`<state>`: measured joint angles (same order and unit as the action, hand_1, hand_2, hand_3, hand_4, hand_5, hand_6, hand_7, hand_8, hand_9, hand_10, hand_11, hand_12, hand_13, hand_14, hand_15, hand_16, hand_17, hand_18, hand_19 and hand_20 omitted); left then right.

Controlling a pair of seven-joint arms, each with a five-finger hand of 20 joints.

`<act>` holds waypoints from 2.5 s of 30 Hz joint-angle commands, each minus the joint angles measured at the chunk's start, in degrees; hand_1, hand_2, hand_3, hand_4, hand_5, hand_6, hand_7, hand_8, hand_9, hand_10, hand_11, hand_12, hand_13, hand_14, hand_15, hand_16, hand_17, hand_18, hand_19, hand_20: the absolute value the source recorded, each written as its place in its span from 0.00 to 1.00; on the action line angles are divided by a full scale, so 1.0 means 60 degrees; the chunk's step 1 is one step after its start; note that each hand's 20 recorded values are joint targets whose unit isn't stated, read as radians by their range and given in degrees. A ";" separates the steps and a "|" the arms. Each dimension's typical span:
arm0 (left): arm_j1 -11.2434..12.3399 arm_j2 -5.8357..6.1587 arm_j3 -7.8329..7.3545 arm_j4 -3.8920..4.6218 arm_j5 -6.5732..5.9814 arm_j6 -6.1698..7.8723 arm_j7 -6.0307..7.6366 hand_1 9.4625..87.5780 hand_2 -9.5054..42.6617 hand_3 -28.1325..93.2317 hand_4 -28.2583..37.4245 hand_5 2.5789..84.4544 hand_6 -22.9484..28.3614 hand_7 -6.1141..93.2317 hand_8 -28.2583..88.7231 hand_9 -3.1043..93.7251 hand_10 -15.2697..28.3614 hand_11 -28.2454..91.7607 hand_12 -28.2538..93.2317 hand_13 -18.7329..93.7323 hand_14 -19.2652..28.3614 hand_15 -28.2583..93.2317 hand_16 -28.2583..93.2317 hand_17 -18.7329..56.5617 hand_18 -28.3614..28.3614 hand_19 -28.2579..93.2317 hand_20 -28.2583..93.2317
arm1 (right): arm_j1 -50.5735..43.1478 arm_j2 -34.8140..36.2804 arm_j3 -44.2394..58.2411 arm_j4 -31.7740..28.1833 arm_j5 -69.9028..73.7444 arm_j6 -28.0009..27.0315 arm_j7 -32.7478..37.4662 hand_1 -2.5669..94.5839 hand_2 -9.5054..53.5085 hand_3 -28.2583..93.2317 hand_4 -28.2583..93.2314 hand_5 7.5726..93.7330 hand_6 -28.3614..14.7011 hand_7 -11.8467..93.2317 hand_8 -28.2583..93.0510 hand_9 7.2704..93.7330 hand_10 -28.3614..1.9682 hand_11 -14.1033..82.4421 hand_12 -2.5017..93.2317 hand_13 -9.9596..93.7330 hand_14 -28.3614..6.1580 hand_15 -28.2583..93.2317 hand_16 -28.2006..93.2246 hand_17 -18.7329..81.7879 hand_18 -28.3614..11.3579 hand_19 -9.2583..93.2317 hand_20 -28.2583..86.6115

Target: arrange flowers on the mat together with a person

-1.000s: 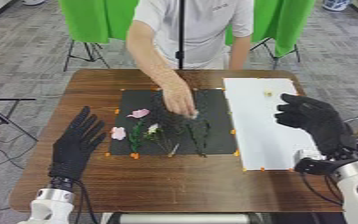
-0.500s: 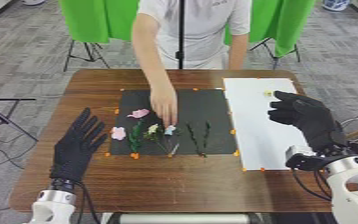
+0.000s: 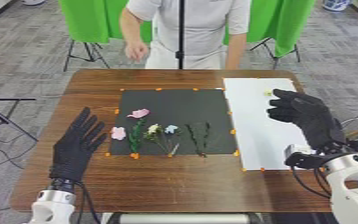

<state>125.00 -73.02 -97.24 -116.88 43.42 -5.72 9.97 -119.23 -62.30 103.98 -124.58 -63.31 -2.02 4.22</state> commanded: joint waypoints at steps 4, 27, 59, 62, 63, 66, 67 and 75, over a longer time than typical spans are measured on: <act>-0.0023 0.0064 -0.0072 0.0067 0.0011 0.0002 -0.0103 0.19 0.13 0.84 0.02 0.27 0.47 0.22 0.17 0.22 0.57 0.34 0.35 0.31 0.65 0.34 0.28 0.08 0.84 0.55 0.34 | 0.0301 0.0525 0.0198 0.0123 -0.0079 0.0098 -0.0117 0.21 0.25 0.97 0.05 0.45 0.49 0.26 0.15 0.44 0.41 0.35 0.26 0.47 0.41 0.57 0.38 0.30 0.15 0.61 0.52; 0.0325 0.0190 -0.0033 -0.0087 0.0014 0.0190 -0.0093 0.19 0.13 0.84 0.02 0.27 0.47 0.22 0.17 0.22 0.57 0.34 0.35 0.31 0.65 0.34 0.28 0.08 0.84 0.55 0.34 | 0.5673 0.3368 -0.3606 0.4355 -1.1622 -0.1449 0.0799 0.25 0.00 0.93 0.02 0.16 0.56 0.23 0.17 0.12 0.58 0.10 0.34 0.24 0.45 0.15 0.62 0.18 0.24 0.45 0.44; 0.0112 0.0132 0.0133 0.0030 -0.0008 0.0059 -0.0220 0.19 0.14 0.84 0.01 0.28 0.48 0.22 0.17 0.23 0.57 0.34 0.35 0.31 0.65 0.35 0.28 0.08 0.84 0.55 0.34 | 0.8208 0.2814 -0.6441 0.7634 -1.2526 -0.0854 0.3180 0.33 0.00 0.95 0.00 0.37 0.59 0.38 0.10 0.46 0.61 0.44 0.24 0.55 0.59 0.72 0.35 0.32 0.21 0.72 0.57; 0.0090 0.0120 0.0143 0.0042 -0.0009 0.0051 -0.0216 0.19 0.14 0.84 0.01 0.28 0.48 0.22 0.17 0.23 0.57 0.34 0.35 0.31 0.65 0.35 0.28 0.08 0.84 0.55 0.34 | 0.8221 0.2825 -0.6522 0.7748 -1.2595 -0.0774 0.3109 0.34 0.00 0.94 0.00 0.41 0.60 0.39 0.10 0.51 0.63 0.46 0.24 0.57 0.60 0.72 0.35 0.33 0.22 0.72 0.57; 0.0105 0.0114 0.0139 0.0041 -0.0010 0.0066 -0.0216 0.19 0.14 0.84 0.01 0.28 0.48 0.22 0.17 0.23 0.57 0.34 0.35 0.31 0.65 0.35 0.28 0.08 0.84 0.55 0.34 | 0.8285 0.2787 -0.6609 0.7846 -1.2622 -0.0735 0.3125 0.35 0.00 0.94 0.00 0.41 0.61 0.39 0.09 0.52 0.63 0.47 0.24 0.58 0.61 0.72 0.35 0.33 0.22 0.72 0.57; 0.0057 0.0134 0.0145 0.0066 -0.0015 0.0037 -0.0226 0.19 0.14 0.84 0.01 0.28 0.48 0.22 0.17 0.23 0.57 0.34 0.35 0.31 0.65 0.35 0.28 0.08 0.84 0.55 0.34 | 0.8350 0.2744 -0.6756 0.8023 -1.2769 -0.0679 0.3141 0.37 0.00 0.94 0.00 0.45 0.64 0.40 0.09 0.57 0.64 0.48 0.25 0.62 0.62 0.71 0.36 0.35 0.23 0.73 0.57; 0.0055 0.0127 0.0129 0.0064 -0.0018 0.0026 -0.0248 0.19 0.14 0.84 0.01 0.28 0.48 0.22 0.17 0.23 0.57 0.34 0.35 0.31 0.65 0.35 0.28 0.08 0.84 0.55 0.34 | 0.8298 0.2713 -0.6690 0.8058 -1.2800 -0.0600 0.3000 0.38 0.00 0.94 0.00 0.47 0.65 0.41 0.09 0.59 0.65 0.49 0.25 0.64 0.64 0.71 0.36 0.35 0.23 0.73 0.57; 0.0040 0.0140 0.0122 0.0085 -0.0030 0.0053 -0.0263 0.19 0.14 0.84 0.01 0.29 0.48 0.22 0.17 0.23 0.58 0.34 0.35 0.31 0.65 0.35 0.28 0.08 0.84 0.55 0.34 | 0.7816 0.2795 -0.6800 0.7926 -1.2662 0.0765 0.2532 0.52 0.00 0.88 0.00 0.71 0.74 0.50 0.18 0.92 0.77 0.29 0.46 0.82 0.70 0.67 0.46 0.43 0.27 0.77 0.57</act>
<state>124.97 -72.01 -96.63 -116.92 43.40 -5.16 9.07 -69.82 -45.69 63.01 -75.87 -138.61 -2.79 22.48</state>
